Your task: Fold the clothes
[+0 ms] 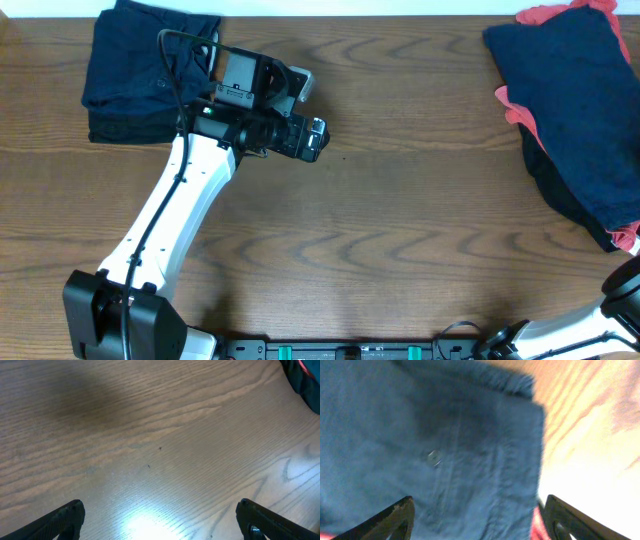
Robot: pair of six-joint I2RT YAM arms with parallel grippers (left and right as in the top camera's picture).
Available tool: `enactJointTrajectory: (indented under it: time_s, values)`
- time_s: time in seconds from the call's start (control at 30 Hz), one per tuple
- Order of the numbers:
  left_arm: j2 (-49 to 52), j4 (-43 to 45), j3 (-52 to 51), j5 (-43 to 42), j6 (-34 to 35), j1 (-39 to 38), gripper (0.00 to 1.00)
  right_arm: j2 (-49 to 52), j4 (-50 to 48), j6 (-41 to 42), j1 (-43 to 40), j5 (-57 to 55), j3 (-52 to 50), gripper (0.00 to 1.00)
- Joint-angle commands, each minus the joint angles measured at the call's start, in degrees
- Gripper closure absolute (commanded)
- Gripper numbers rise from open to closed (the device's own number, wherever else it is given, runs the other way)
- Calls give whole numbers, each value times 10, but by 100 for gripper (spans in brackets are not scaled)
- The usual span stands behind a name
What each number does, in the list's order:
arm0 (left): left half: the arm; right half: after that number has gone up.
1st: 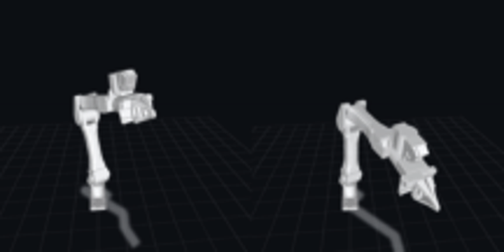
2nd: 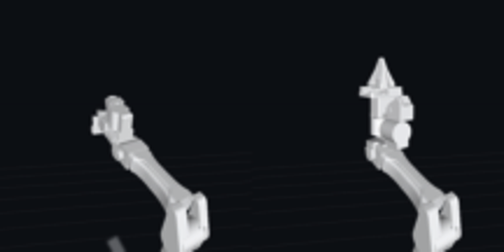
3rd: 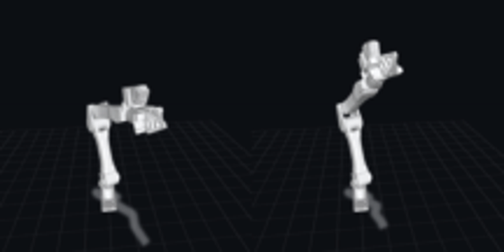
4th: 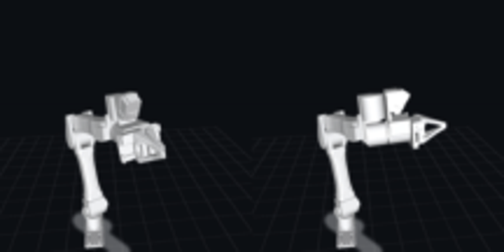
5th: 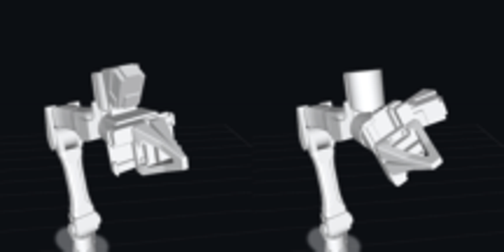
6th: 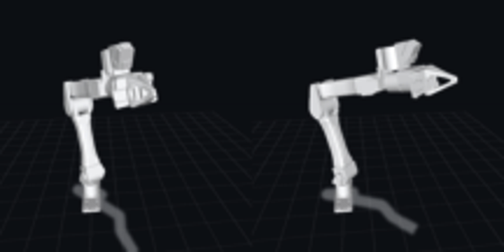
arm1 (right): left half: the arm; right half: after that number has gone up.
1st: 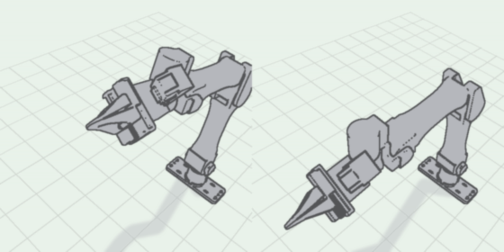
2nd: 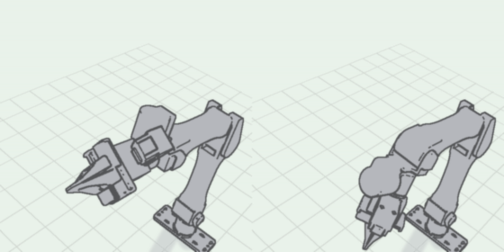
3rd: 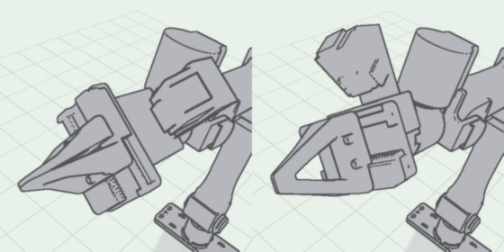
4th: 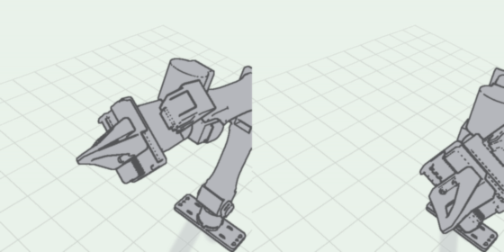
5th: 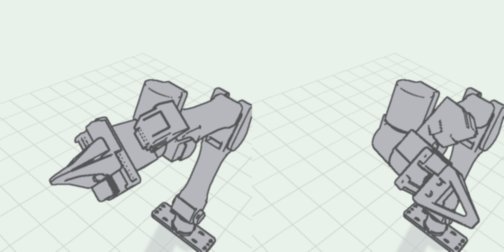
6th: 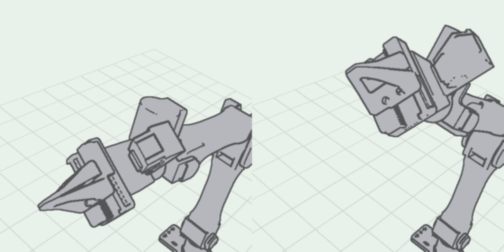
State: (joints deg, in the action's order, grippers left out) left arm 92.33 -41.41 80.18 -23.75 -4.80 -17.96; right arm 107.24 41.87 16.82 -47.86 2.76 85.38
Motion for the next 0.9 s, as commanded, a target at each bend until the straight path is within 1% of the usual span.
enactJointTrajectory:
  time_s: [0.0,0.13,0.47,0.53,0.63,0.7,0.83,0.87]
  values:
    - [2,3,9,13,-10,-8,2,24,-10,-15,-18,-11,10,24]
    - [2,1,7,13,-10,-9,2,54,-23,-40,-36,-9,10,35]
    - [3,0,6,29,-10,-9,2,125,-74,-69,-50,-8,10,40]
    - [3,-1,6,29,-10,-9,2,137,-86,-75,-50,-8,10,44]
    - [3,-1,6,29,-10,-9,2,151,-101,-77,-50,8,10,57]
    - [3,-1,6,29,-9,-9,2,153,-109,-77,-50,23,10,70]
    - [3,-1,6,29,-9,-9,2,153,-119,-77,-50,50,11,99]
    - [3,-1,6,29,-9,-9,2,153,-119,-77,-50,61,11,99]
